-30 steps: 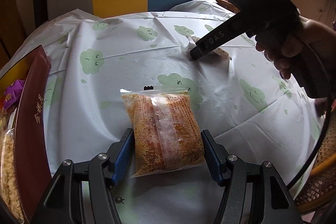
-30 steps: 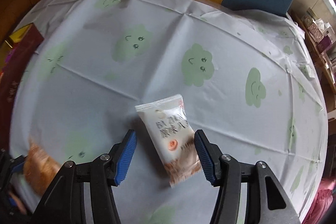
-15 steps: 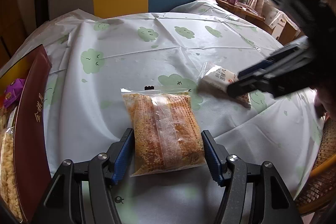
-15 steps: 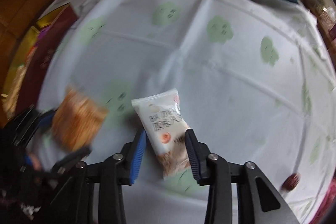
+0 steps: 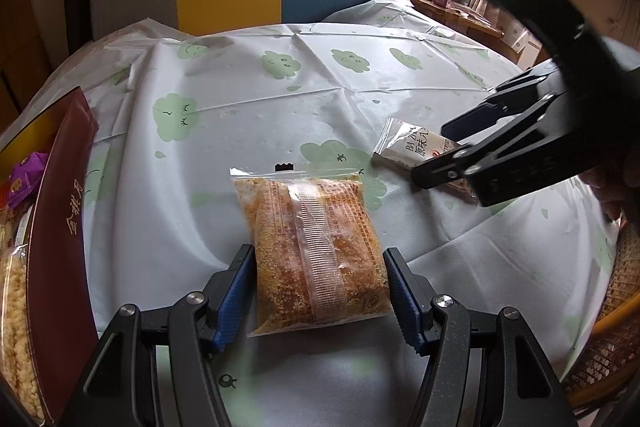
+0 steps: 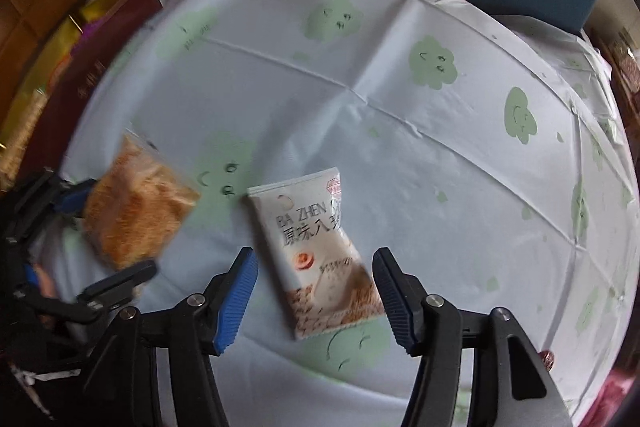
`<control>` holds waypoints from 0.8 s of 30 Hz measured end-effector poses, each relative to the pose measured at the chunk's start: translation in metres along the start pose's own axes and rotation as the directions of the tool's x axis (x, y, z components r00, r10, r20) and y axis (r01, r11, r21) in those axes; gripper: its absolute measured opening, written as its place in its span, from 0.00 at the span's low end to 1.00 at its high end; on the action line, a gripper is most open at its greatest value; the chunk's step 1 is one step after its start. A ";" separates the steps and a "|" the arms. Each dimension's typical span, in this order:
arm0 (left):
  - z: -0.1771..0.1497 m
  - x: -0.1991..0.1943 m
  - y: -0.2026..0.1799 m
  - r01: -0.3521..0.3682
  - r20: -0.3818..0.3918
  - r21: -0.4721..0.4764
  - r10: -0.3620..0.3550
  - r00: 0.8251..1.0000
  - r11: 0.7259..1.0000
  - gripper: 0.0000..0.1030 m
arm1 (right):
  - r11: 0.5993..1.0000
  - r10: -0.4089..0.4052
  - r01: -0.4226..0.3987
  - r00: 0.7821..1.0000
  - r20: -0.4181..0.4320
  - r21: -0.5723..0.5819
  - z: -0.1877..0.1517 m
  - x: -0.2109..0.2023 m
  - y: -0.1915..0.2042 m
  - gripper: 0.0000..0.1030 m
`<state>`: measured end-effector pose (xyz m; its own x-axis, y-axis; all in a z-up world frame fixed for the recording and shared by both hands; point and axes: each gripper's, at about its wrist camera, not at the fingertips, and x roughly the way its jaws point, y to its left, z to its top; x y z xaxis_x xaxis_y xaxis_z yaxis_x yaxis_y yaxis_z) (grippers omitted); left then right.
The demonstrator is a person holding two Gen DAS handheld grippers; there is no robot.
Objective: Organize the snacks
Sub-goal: 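Hold the rice-cake bag in the left gripper while right grasps the white BA ZHEN packet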
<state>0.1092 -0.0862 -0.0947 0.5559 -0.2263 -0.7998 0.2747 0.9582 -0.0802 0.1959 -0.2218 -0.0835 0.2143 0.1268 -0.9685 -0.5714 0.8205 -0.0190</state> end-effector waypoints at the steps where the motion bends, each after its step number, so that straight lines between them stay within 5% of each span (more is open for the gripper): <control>1: 0.000 0.000 0.000 0.000 0.000 0.001 0.000 1.000 1.000 0.63 | 1.000 -0.010 0.010 1.000 -0.002 -0.003 0.003 0.004 0.002 0.53; 3: 0.000 0.000 0.000 0.002 0.001 -0.001 -0.002 1.000 1.000 0.63 | 1.000 0.004 -0.004 1.000 0.006 -0.010 0.005 0.006 0.007 0.38; 5: -0.001 0.000 0.000 0.002 0.004 -0.002 -0.001 1.000 1.000 0.63 | 0.999 -0.028 0.028 1.000 0.009 -0.016 0.004 0.003 0.014 0.36; 9: -0.002 0.000 0.000 -0.005 0.009 -0.007 0.006 1.000 1.000 0.63 | 0.998 -0.055 0.055 0.998 -0.005 -0.006 -0.006 -0.001 0.031 0.36; 15: -0.001 -0.001 -0.003 -0.029 0.005 -0.005 0.029 1.000 1.000 0.60 | 0.994 0.014 -0.015 1.000 0.008 0.106 -0.021 0.007 0.022 0.38; 24: -0.001 -0.009 0.002 -0.041 -0.003 -0.044 0.041 0.999 0.998 0.56 | 0.999 -0.001 -0.001 1.000 0.029 0.054 -0.036 0.010 0.013 0.39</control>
<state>0.1044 -0.0819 -0.0884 0.5645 -0.1868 -0.8040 0.2172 0.9733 -0.0737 0.1627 -0.2299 -0.1025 0.2375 0.1420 -0.9610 -0.5283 0.8491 -0.0051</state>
